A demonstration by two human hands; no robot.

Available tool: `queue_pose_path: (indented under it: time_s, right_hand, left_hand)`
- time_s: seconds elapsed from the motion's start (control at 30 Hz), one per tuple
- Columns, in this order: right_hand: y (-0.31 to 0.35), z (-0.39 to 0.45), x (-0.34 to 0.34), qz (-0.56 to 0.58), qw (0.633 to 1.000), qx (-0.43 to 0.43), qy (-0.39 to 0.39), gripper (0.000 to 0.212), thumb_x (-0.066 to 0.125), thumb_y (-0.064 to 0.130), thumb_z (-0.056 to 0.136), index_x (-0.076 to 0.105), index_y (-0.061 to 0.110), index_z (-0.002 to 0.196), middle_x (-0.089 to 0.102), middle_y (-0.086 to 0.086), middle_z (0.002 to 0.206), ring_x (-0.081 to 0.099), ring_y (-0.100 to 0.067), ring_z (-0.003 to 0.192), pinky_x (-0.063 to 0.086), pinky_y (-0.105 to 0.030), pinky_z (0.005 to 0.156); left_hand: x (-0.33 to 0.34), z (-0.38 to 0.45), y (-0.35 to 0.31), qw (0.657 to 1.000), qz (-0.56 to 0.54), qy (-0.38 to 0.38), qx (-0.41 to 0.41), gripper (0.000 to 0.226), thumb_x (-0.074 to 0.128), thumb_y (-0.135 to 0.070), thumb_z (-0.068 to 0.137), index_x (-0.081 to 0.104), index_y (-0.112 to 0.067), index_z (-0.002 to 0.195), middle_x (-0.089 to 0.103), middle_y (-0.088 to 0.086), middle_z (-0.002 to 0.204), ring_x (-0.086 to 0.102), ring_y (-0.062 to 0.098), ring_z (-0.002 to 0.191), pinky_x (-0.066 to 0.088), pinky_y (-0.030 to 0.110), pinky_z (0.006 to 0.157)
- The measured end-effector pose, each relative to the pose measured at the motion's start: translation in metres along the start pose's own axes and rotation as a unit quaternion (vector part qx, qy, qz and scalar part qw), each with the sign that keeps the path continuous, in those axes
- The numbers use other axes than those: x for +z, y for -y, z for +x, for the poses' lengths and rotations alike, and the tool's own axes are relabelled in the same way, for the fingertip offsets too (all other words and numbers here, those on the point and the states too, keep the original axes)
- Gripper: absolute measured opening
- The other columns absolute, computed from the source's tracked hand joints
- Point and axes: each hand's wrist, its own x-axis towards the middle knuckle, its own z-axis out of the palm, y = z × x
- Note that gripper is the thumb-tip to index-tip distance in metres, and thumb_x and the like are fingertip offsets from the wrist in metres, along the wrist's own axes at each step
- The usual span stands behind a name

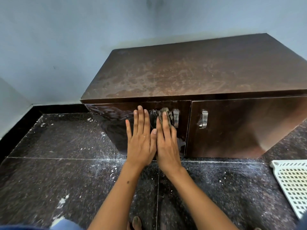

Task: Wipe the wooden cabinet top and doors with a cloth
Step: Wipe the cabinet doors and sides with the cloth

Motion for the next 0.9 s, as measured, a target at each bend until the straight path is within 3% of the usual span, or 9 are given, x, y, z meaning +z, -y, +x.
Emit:
queue_pose_path:
  time_s: [0.13,0.27,0.37,0.5,0.6,0.67,0.8,0.9]
  right_hand:
    - [0.007,0.017,-0.01,-0.002,1.0,-0.011,-0.021,0.065,0.057,0.007,0.092,0.022,-0.002,0.146,0.008,-0.013,0.156,0.026,-0.03,0.138,0.026,-0.037,0.114]
    - [0.011,0.013,-0.011,0.024,0.999,0.023,-0.04,0.07,0.058,0.007,0.092,0.015,0.001,0.147,0.002,-0.013,0.156,0.014,-0.024,0.141,0.032,-0.039,0.112]
    - [0.013,0.013,-0.011,0.012,0.998,0.024,-0.048,0.071,0.062,0.005,0.089,0.02,-0.002,0.146,0.005,-0.019,0.155,0.018,-0.029,0.14,0.04,-0.042,0.106]
    - [0.017,0.014,-0.009,-0.003,0.999,0.03,-0.045,0.074,0.065,0.006,0.086,0.022,-0.001,0.146,0.01,-0.019,0.154,0.029,-0.033,0.138,0.029,-0.037,0.111]
    - [0.017,0.014,-0.009,0.004,1.0,-0.013,-0.007,0.072,0.068,0.002,0.083,0.03,0.001,0.144,0.02,-0.017,0.153,0.04,-0.036,0.132,0.046,-0.043,0.101]
    - [0.015,0.011,-0.01,0.012,0.999,-0.043,0.012,0.071,0.068,0.0,0.081,0.032,0.001,0.143,0.022,-0.017,0.153,0.041,-0.036,0.132,0.05,-0.042,0.096]
    - [0.018,0.015,-0.012,0.064,0.995,0.039,-0.072,0.059,0.05,0.009,0.095,0.022,0.001,0.146,0.01,-0.018,0.155,0.017,-0.028,0.143,0.023,-0.03,0.113]
    - [0.025,0.022,-0.011,0.124,0.981,0.095,-0.118,0.063,0.044,0.01,0.098,0.007,0.006,0.149,-0.002,-0.017,0.156,0.003,-0.025,0.147,0.009,-0.022,0.117]
  left_hand:
    - [-0.003,0.0,0.0,1.0,-0.019,0.017,0.0,0.06,0.005,-0.039,0.097,-0.006,-0.009,0.148,-0.019,0.003,0.155,-0.017,0.015,0.145,-0.013,0.042,0.117]
    - [-0.007,-0.001,0.001,0.999,-0.035,0.02,-0.004,0.061,0.006,-0.042,0.097,-0.006,-0.012,0.149,-0.021,-0.001,0.155,-0.017,0.011,0.144,-0.016,0.04,0.116]
    - [-0.009,-0.004,0.002,0.999,-0.046,0.015,-0.006,0.064,0.006,-0.044,0.097,-0.007,-0.009,0.149,-0.021,0.002,0.156,-0.018,0.014,0.145,-0.016,0.039,0.116]
    - [-0.013,-0.001,0.004,0.997,-0.072,0.002,-0.027,0.068,0.001,-0.051,0.096,-0.01,-0.01,0.149,-0.022,0.003,0.156,-0.019,0.014,0.144,-0.019,0.037,0.115]
    - [-0.013,0.0,0.005,0.996,-0.083,-0.003,-0.028,0.065,0.006,-0.046,0.097,-0.007,-0.01,0.15,-0.02,0.001,0.156,-0.016,0.012,0.145,-0.019,0.037,0.115]
    - [-0.012,-0.001,0.007,0.995,-0.09,-0.006,-0.029,0.063,0.006,-0.045,0.097,-0.005,-0.011,0.15,-0.018,-0.001,0.157,-0.013,0.01,0.145,-0.019,0.037,0.115]
    - [-0.016,-0.003,0.008,0.993,-0.117,-0.006,-0.025,0.065,0.003,-0.05,0.097,-0.005,-0.014,0.151,-0.017,-0.003,0.157,-0.011,0.008,0.145,-0.021,0.033,0.114]
    - [-0.015,-0.002,0.008,0.992,-0.127,0.002,-0.028,0.068,-0.003,-0.056,0.095,-0.007,-0.017,0.15,-0.021,-0.004,0.157,-0.014,0.007,0.144,-0.022,0.031,0.113]
